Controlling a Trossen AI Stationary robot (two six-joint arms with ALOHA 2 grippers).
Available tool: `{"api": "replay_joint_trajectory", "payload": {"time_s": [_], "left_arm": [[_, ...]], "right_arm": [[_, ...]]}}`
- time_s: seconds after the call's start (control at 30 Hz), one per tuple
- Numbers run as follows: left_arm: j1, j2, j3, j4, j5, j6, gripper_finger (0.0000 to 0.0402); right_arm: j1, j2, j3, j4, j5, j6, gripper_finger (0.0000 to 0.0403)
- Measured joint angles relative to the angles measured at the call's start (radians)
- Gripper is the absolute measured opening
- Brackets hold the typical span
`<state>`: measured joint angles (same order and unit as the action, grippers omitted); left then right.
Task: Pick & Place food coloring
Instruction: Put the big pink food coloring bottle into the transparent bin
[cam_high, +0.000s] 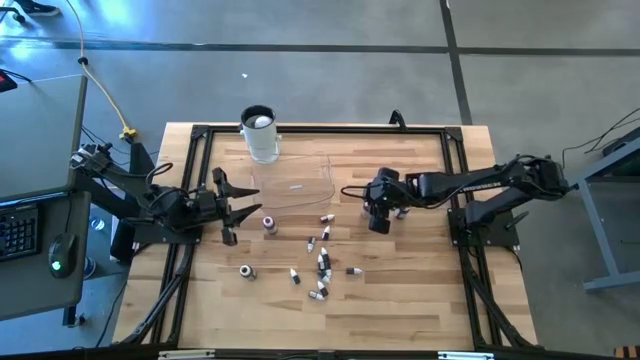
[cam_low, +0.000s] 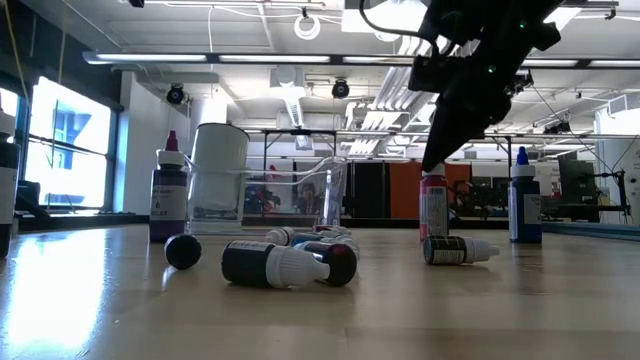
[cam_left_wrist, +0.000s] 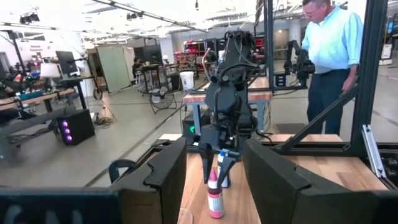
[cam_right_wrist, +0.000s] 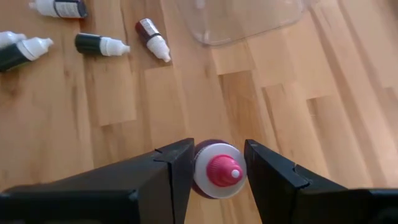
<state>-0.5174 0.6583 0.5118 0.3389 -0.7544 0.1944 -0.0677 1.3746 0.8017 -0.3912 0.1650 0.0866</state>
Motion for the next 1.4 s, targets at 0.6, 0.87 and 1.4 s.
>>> {"api": "replay_joint_trajectory", "payload": {"time_s": [0.6, 0.87, 1.4], "left_arm": [[0.000, 0.000, 0.000, -0.001, 0.001, 0.001, 0.0154], [0.000, 0.000, 0.000, -0.001, 0.003, -0.015, 0.0154], [0.000, 0.000, 0.000, -0.001, 0.003, -0.017, 0.0154]], "right_arm": [[0.000, -0.002, 0.003, 0.000, -0.027, 0.002, 0.0096], [0.000, 0.000, 0.000, -0.004, -0.050, -0.017, 0.0063], [0.012, -0.001, 0.002, -0.002, -0.038, -0.155, 0.0123]]}}
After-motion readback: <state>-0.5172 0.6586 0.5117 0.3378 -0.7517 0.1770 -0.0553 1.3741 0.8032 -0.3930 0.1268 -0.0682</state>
